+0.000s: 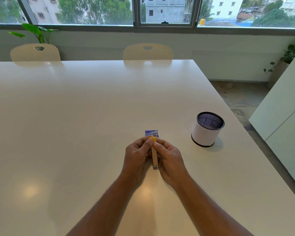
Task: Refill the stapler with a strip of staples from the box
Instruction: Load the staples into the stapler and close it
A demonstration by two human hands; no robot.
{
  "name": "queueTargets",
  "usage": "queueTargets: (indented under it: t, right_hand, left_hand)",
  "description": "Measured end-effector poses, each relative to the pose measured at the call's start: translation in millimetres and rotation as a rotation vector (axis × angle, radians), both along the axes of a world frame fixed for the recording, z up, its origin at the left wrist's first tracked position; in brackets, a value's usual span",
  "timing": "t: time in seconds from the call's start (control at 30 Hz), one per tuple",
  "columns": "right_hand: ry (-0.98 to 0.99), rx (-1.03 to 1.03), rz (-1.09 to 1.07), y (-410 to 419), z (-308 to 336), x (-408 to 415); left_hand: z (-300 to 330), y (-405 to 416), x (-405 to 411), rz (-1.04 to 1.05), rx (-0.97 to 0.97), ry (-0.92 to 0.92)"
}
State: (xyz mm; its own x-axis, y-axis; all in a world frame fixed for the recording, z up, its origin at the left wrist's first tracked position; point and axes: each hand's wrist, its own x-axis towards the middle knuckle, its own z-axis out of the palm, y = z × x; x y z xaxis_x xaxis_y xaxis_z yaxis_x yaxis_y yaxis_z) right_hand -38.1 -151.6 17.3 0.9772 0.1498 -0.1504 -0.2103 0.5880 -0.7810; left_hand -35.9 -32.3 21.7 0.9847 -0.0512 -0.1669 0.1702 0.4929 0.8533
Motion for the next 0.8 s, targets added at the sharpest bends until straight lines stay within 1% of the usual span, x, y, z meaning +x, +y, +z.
queueTargets:
  t: [0.13, 0.23, 0.27, 0.37, 0.43, 0.47, 0.53, 0.6, 0.67, 0.73, 0.8]
  right_hand:
    - [-0.009, 0.008, 0.009, 0, -1, 1]
    - [-0.037, -0.044, 0.025, 0, -5, 1]
    - [-0.062, -0.091, 0.028, -1, -6, 0]
    - [-0.156, -0.331, 0.068, -6, -5, -5]
    - [-0.18, -0.459, 0.059, -14, -3, -6]
    - [-0.188, -0.533, 0.036, -17, -3, -5]
    - [-0.213, -0.724, -0.041, -24, -7, 1]
    - [-0.25, -0.888, -0.11, -32, -13, 7]
    - [-0.315, -1.012, -0.121, -38, -16, 12]
    - [-0.403, -1.133, -0.117, -43, -17, 17]
    - [-0.484, -1.239, -0.114, -43, -15, 21]
  left_hand:
    - [1, 0, -1, -0.004, -0.003, 0.001]
    - [0, 4, 0, -0.032, -0.02, -0.002]
    - [0, 5, 0, -0.041, -0.04, -0.002]
    - [1, 12, 1, -0.051, -0.101, -0.009]
    - [0, 18, 2, -0.036, -0.092, -0.009]
    - [-2, 21, 3, -0.027, -0.056, -0.011]
    - [-7, 28, 7, -0.034, 0.086, -0.045]
    - [-13, 33, 12, -0.057, 0.341, -0.13]
    - [-17, 35, 16, -0.09, 0.602, -0.234]
    - [-20, 35, 18, -0.102, 0.783, -0.322]
    - [-22, 34, 20, -0.081, 0.924, -0.369]
